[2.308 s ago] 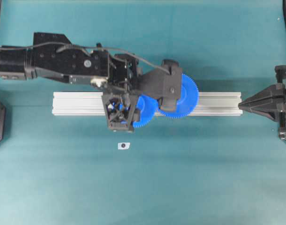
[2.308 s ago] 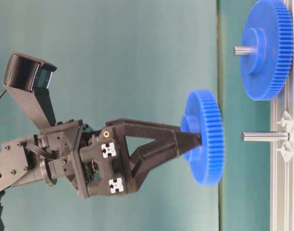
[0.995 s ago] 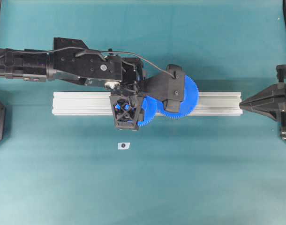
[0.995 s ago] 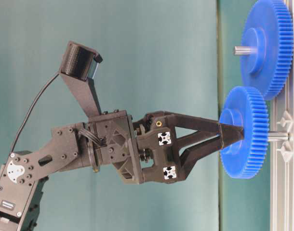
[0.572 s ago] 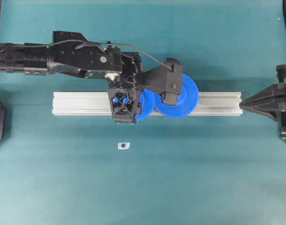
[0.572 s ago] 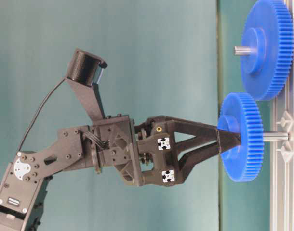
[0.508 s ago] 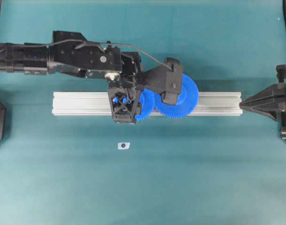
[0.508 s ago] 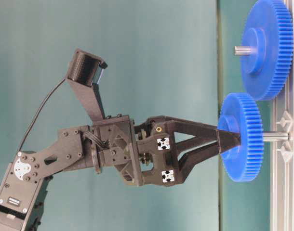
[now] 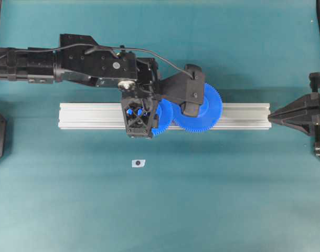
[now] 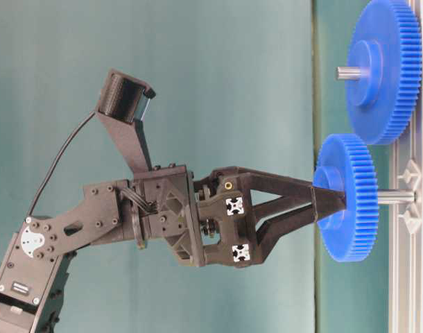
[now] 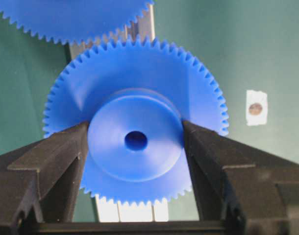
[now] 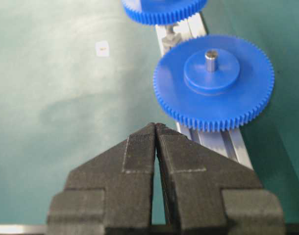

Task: Find the location of the shaft and insert the small gear.
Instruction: 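Push the small blue gear onto the shaft and open the left gripper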

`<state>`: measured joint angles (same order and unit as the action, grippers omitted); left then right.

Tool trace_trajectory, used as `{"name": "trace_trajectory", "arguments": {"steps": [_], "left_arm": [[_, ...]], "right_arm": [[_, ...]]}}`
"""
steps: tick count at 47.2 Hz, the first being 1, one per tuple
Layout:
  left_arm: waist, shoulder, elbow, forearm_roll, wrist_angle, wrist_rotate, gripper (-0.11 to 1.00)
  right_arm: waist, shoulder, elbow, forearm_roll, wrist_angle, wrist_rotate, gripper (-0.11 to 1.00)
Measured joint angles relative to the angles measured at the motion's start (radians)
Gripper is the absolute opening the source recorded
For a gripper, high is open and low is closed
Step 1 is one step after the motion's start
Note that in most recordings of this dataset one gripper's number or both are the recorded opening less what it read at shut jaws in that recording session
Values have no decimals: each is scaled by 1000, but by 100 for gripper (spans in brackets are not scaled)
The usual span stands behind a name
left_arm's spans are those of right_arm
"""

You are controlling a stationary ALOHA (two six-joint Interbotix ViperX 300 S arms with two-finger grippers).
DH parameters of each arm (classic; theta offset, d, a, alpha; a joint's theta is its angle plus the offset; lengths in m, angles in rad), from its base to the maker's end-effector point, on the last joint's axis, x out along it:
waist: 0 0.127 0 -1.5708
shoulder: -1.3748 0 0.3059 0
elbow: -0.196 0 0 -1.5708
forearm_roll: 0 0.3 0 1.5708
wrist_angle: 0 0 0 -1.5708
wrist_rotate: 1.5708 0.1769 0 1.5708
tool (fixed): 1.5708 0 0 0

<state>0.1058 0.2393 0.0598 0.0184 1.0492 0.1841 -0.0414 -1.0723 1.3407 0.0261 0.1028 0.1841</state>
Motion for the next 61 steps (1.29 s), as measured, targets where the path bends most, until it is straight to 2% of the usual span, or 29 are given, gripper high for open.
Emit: {"name": "trace_trajectory", "arguments": {"steps": [39, 41, 45, 47, 61], "left_arm": [[3, 18, -43, -2, 55, -11, 65], [3, 20, -48, -2, 61, -18, 68], [5, 18, -60, 0, 77, -20, 84], [8, 20, -67, 0, 78, -21, 88], [6, 18, -92, 2, 87, -21, 85]], "right_arm": [[0, 0, 0, 0, 0, 0, 5], [2, 0, 0, 0, 0, 0, 5], [2, 0, 0, 0, 0, 0, 5], [2, 0, 0, 0, -2, 0, 5], [0, 0, 2, 0, 0, 0, 5]]}}
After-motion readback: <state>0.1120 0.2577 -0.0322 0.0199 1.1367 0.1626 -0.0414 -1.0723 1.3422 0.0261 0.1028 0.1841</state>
